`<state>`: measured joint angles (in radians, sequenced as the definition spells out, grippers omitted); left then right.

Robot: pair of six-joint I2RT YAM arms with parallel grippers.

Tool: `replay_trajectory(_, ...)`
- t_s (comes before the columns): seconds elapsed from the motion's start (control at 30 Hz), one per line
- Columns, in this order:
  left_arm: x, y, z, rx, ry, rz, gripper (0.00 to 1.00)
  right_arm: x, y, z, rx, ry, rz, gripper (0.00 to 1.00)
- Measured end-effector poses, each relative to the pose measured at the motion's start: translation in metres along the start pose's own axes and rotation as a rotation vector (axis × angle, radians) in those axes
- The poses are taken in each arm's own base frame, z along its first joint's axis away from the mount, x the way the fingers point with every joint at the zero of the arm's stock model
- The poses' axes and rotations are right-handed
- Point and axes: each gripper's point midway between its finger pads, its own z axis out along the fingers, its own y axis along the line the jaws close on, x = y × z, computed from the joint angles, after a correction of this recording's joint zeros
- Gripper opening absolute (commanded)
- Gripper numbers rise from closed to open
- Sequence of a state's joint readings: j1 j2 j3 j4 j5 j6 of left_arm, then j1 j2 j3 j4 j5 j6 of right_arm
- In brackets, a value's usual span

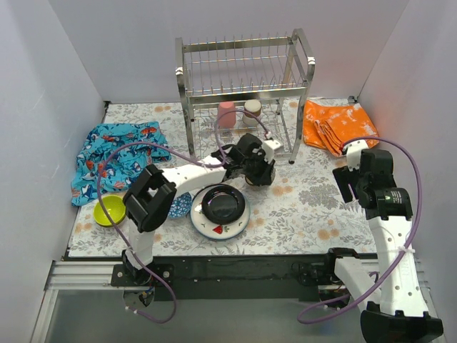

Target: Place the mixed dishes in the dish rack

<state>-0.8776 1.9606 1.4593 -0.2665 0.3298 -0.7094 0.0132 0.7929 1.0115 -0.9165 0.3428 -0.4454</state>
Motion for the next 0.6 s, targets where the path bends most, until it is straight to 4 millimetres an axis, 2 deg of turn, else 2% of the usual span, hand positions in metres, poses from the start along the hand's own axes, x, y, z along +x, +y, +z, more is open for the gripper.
replay_trajectory(0.13,-0.03,0.006,-0.015,0.063,-0.172,-0.151,0.0,0.001,0.001,0.005,-0.008,0.021,-0.006,0.92)
replay_trajectory(0.2,-0.05,-0.002,-0.017,0.132,-0.268,-0.224,0.0,0.001,0.002,0.006,-0.011,0.029,-0.008,0.92)
replay_trajectory(0.37,-0.086,-0.028,-0.028,0.302,-0.418,-0.355,0.0,-0.005,-0.001,0.006,-0.009,0.034,-0.003,0.91)
replay_trajectory(0.47,-0.107,-0.035,-0.036,0.361,-0.492,-0.41,0.0,-0.008,-0.004,0.005,-0.001,0.033,0.008,0.91)
replay_trajectory(0.6,-0.124,-0.028,-0.042,0.389,-0.562,-0.502,0.0,-0.009,-0.006,0.003,0.005,0.04,0.019,0.91)
